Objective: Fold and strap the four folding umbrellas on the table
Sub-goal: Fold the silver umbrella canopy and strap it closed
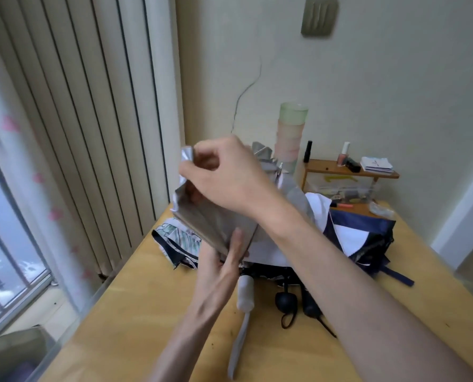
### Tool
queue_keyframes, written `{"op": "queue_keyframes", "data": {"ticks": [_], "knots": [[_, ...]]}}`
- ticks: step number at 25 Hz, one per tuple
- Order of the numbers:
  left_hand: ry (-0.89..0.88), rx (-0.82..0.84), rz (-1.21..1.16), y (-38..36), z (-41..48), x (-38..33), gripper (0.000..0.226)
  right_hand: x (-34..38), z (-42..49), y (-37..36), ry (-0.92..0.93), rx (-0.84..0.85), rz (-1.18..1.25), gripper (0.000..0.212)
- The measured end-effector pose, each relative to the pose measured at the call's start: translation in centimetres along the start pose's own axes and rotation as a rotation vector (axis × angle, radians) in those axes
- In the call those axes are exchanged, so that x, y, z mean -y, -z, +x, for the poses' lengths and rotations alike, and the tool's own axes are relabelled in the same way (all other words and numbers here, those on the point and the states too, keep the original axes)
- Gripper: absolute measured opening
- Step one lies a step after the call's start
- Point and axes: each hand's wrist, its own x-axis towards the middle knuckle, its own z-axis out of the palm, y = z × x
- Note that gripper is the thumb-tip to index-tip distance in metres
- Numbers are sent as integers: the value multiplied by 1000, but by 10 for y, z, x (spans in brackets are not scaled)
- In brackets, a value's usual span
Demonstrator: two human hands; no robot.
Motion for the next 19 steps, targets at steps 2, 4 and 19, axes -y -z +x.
{"op": "queue_keyframes", "data": {"ticks": [2,4,19], "knots": [[38,-20,-77,-1,-2,-6,39,-8,6,-9,1,124,-4,20],[94,-19,-130,0,-3,-9,41,-20,1,4,73,-68,107,14],[165,186,-238,-8,-17,-20,53,-94,-5,57,-98,-300,224,49]]}}
